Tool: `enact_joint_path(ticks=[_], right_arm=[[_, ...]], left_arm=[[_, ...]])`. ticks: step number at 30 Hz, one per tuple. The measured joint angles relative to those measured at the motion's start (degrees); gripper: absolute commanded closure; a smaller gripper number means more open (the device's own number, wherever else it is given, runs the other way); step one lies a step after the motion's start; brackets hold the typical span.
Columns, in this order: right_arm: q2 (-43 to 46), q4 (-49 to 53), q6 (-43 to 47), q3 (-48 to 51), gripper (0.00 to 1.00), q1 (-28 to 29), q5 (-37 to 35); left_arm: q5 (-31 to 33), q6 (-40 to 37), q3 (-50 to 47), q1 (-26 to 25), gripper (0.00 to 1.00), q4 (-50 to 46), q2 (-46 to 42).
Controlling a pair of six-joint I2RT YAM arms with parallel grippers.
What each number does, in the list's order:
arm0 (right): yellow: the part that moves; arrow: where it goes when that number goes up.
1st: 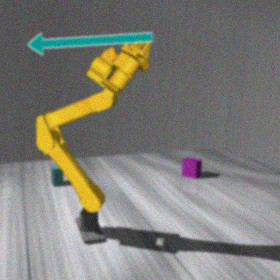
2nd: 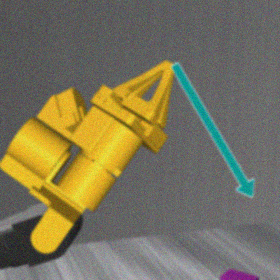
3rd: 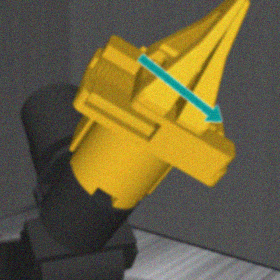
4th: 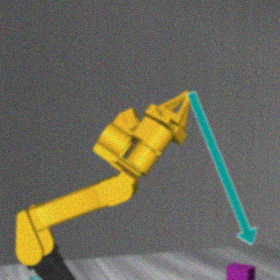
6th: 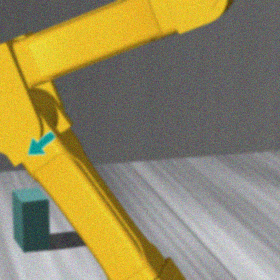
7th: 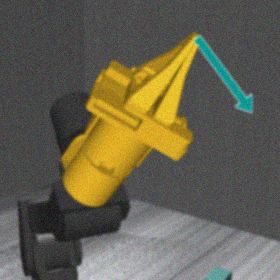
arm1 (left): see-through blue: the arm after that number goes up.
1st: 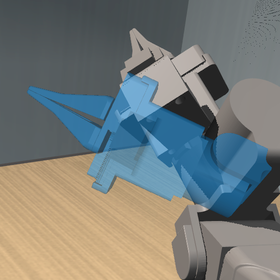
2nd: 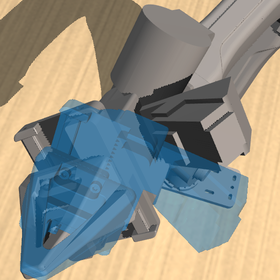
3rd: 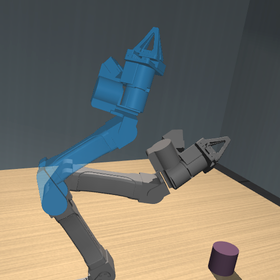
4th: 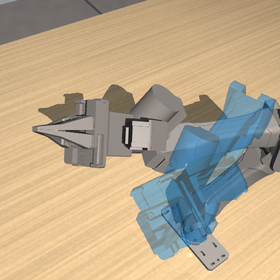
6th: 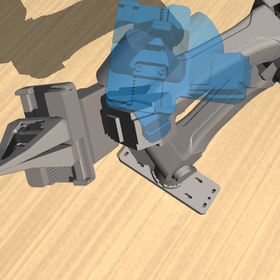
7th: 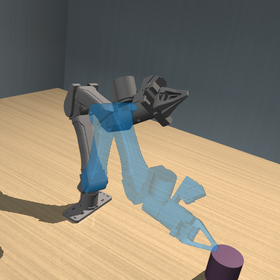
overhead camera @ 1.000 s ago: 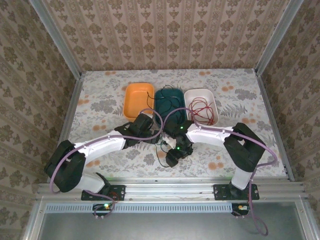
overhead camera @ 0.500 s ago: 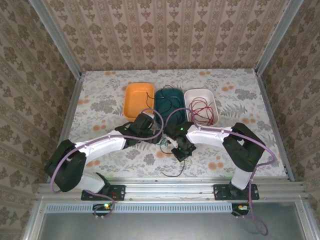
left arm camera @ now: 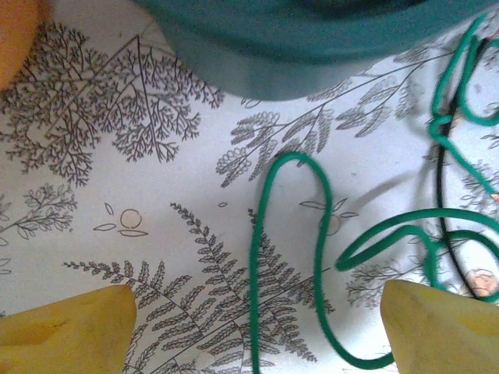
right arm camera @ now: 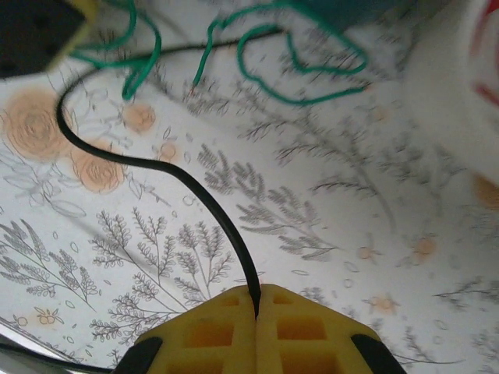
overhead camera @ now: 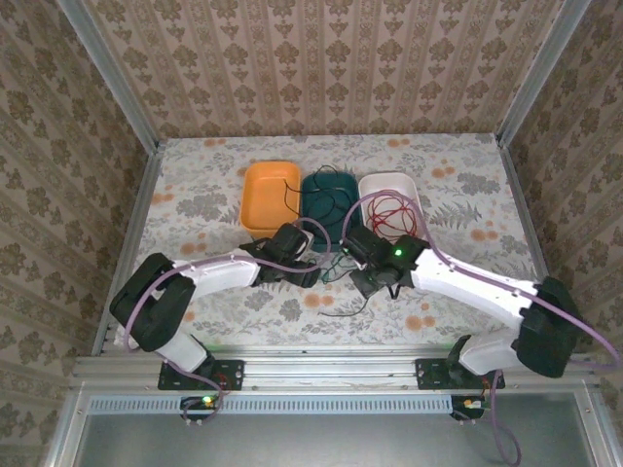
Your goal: Untangle the cables
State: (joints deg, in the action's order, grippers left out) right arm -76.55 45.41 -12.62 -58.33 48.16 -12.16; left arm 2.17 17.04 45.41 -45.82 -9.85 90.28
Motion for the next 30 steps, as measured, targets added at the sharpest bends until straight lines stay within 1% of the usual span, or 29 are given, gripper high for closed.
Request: enact_joint_path(ticks=[5, 10, 15, 16, 17, 21, 24, 27, 30], right_arm=[[8.90, -0.81, 0.59, -0.79, 1.00, 0.00, -4.15], [16.57, -3.15, 1.07, -2.27, 1.00, -0.28, -5.27], [21.07, -5.68, 1.11, -4.98, 1.00, -1.27, -5.55], [21.46, -6.16, 1.09, -5.62, 1.00, -1.68, -5.70], [21.55, -6.54, 1.09, -6.32, 1.00, -2.19, -5.86], [19.87, -8.46, 1.09, -8.87, 1.00, -4.63, -6.10], [15.67, -9.70, 0.70, -11.19, 1.00, -7.26, -5.84], [9.31, -10.82, -0.68, -14.03, 1.00, -11.10, -4.94], [2.75, -12.17, -2.16, -15.80, 1.00, -14.71, -3.48]], left_arm=[[0.87, 0.04, 0.00, 0.00, 0.19, 0.00, 1.64], [1.73, 0.07, 0.00, 0.00, 0.19, 0.13, 2.36], [1.99, 0.28, -0.20, 0.00, 0.19, 0.55, 2.40], [2.10, 0.46, -0.46, 0.00, 0.17, 0.98, 2.34], [2.12, 0.55, -0.90, -0.02, 0.12, 1.62, 2.12], [2.49, 1.60, -4.92, -0.11, 0.00, 5.18, -1.70], [4.31, 1.95, -8.98, 0.00, 0.00, 6.78, -9.22], [7.80, 2.14, -10.64, 0.00, 0.00, 8.76, -18.64], [14.99, 3.85, -10.25, 0.68, 0.00, 9.86, -27.08]])
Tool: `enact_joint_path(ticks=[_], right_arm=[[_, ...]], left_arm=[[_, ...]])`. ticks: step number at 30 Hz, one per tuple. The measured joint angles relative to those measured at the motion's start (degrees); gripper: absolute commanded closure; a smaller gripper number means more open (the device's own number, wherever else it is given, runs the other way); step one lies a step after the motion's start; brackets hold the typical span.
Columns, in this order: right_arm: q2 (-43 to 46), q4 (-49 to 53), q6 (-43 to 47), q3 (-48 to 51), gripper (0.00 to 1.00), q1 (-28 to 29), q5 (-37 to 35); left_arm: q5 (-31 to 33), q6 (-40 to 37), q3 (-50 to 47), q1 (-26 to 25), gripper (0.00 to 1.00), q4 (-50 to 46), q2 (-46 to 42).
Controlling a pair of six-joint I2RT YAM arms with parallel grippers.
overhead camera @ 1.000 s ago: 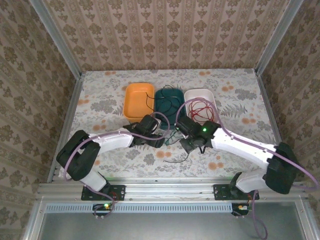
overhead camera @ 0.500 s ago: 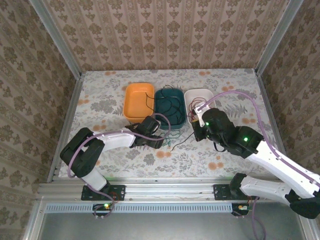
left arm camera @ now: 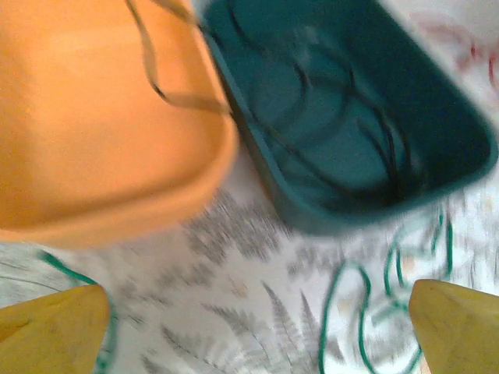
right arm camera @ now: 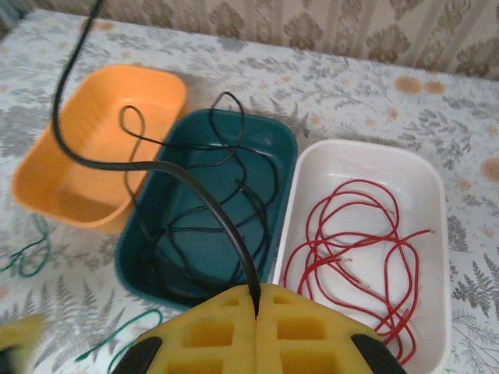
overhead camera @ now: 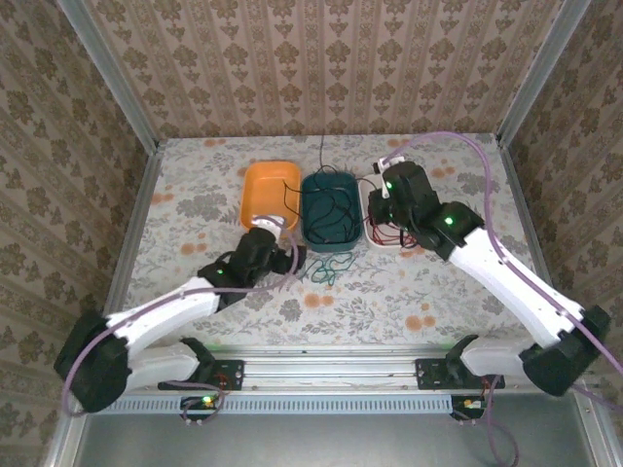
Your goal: Untangle the cables
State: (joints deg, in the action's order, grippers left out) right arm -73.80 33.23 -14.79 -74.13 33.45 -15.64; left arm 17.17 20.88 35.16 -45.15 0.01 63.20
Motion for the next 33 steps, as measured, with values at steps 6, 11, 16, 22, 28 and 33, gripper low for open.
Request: enact_joint_path(ticks=[6, 11, 16, 22, 28, 33], right_arm=[[-14.51, -0.57, -0.85, -5.01, 1.00, -3.06, 3.76], [-24.28, -0.98, -1.77, -7.39, 1.00, -3.08, 6.64], [-30.99, -1.40, -3.04, -9.44, 1.00, -3.50, 8.48], [-36.46, -1.53, -5.53, -12.68, 1.00, -4.81, 8.57], [-37.99, -0.04, -6.69, -14.47, 1.00, -5.25, 6.91], [-37.44, 0.81, -5.99, -13.60, 1.00, -5.07, 7.80]], left_arm=[[12.79, 9.16, 1.53, 9.03, 0.00, -7.34, -8.37], [14.19, 12.35, 1.09, 11.52, 0.00, -11.98, -9.49], [11.54, 12.61, 0.81, 11.50, 0.00, -12.90, -9.46], [8.15, 12.57, 0.83, 11.50, 0.00, -12.39, -8.61], [6.08, 12.33, 0.83, 11.50, 0.00, -12.35, -7.28], [5.40, 12.31, 0.90, 11.50, 0.00, -12.28, -7.13]])
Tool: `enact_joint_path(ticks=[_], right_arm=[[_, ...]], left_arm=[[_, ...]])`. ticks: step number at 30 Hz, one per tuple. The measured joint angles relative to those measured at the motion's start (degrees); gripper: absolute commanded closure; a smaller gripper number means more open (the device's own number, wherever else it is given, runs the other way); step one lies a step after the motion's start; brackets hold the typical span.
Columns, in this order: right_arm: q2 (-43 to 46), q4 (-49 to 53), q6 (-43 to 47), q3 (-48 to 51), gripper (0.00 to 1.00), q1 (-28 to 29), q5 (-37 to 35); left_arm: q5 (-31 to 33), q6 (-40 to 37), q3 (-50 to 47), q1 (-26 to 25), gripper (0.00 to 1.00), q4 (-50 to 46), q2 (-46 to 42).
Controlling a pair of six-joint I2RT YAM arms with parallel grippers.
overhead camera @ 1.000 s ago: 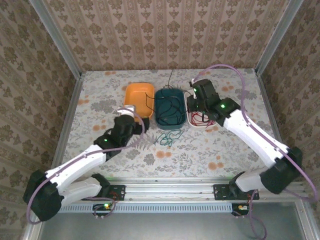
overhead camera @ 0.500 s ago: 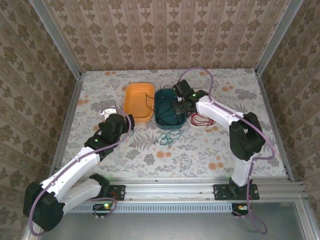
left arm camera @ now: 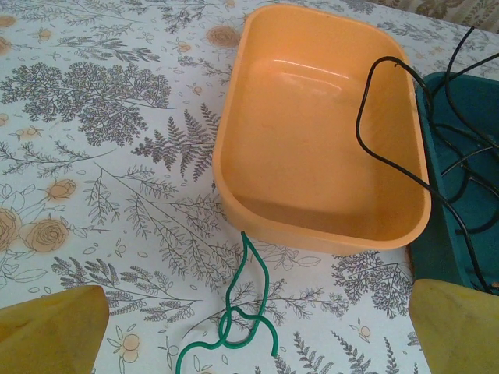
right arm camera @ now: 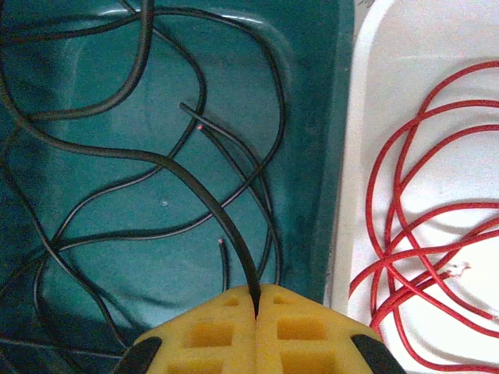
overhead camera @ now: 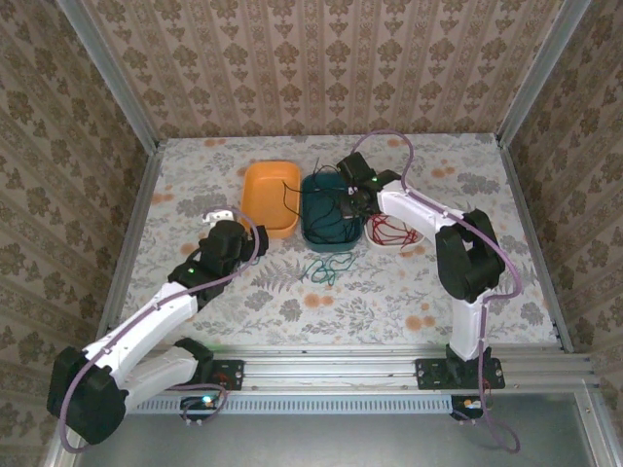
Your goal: Untangle the cables
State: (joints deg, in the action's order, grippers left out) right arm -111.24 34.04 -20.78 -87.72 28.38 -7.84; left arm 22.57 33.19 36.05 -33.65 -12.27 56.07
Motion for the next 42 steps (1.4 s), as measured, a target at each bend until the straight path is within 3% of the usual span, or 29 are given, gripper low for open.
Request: enact_joint_path(ticks=[19, 28, 42], right_arm=[[5.14, 7.82, 6.75, 3.48, 1.00, 1.14, 4.26], [3.98, 9.42, 5.51, 0.63, 0.99, 1.14, -2.08], [-5.46, 14.05, 5.77, -10.47, 1.00, 2.64, -14.67]], left_arm=[[-1.01, -1.07, 1.88, -0.39, 0.02, 0.31, 4.00], [-1.42, -1.33, 2.03, -1.60, 0.03, 0.33, 5.35], [-2.14, -1.95, 4.66, -1.86, 0.03, 0.04, 5.84]])
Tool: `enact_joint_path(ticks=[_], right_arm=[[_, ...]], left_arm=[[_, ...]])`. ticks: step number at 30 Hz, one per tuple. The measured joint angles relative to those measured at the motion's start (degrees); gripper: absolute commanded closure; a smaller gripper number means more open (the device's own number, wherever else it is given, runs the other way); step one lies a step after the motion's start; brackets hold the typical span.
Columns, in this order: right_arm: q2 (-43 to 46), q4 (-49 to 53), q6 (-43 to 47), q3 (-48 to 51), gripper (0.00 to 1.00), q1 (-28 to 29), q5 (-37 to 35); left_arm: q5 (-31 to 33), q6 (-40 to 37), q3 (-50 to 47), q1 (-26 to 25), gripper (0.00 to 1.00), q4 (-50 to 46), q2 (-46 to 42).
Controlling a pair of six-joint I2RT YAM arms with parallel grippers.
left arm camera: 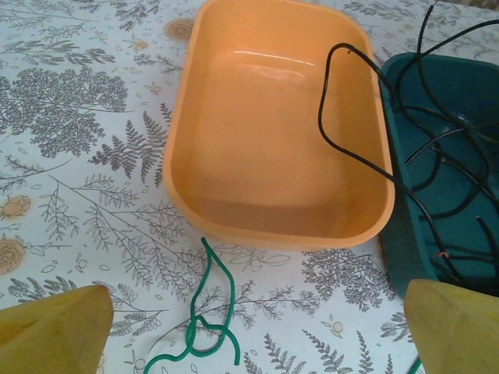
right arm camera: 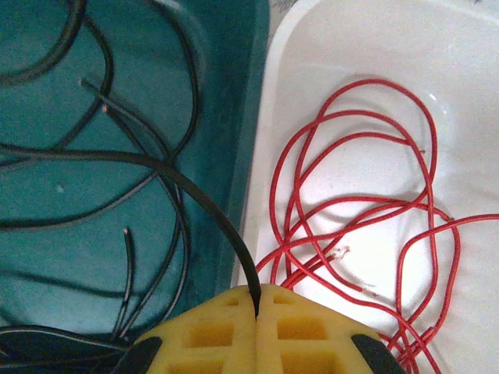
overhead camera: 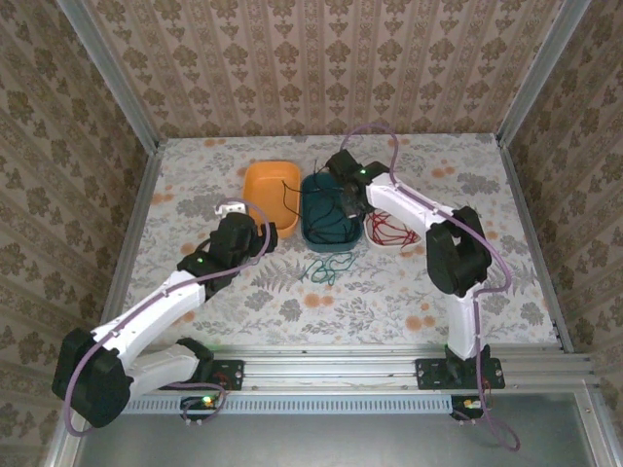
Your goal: Untangle the cables
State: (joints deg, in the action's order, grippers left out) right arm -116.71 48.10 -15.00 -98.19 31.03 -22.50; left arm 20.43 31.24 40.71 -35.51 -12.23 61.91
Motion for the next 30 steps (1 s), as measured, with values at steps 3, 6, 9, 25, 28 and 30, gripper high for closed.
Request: enact_joint_path(ticks=[3, 6, 9, 25, 28, 30], right_arm=[[-0.04, 0.85, 0.76, 0.02, 1.00, 1.66, -0.68], [-0.04, 1.55, 1.42, 0.02, 1.00, 3.23, -1.01], [-0.04, 2.27, 1.66, 0.02, 1.00, 4.44, -1.14], [9.03, -0.02, 1.33, 3.32, 0.44, 4.76, 2.93], [15.32, -3.17, 0.17, 5.11, 0.44, 4.70, 4.50], [18.91, -5.11, -0.44, 6.49, 0.44, 4.70, 5.18]], left_arm=[[-0.94, 0.02, 1.31, 0.72, 0.04, 0.00, 0.83], [-1.62, 0.00, 2.40, 1.60, 0.04, 0.00, 1.81], [-2.56, 0.00, 3.65, 2.54, 0.04, 0.02, 3.19], [-15.32, -1.07, 21.31, 8.76, 0.00, 3.67, 21.66], [-16.46, -1.05, 23.96, 8.83, 0.00, 4.44, 25.59], [-17.14, -1.03, 25.62, 8.85, 0.03, 4.61, 28.13]])
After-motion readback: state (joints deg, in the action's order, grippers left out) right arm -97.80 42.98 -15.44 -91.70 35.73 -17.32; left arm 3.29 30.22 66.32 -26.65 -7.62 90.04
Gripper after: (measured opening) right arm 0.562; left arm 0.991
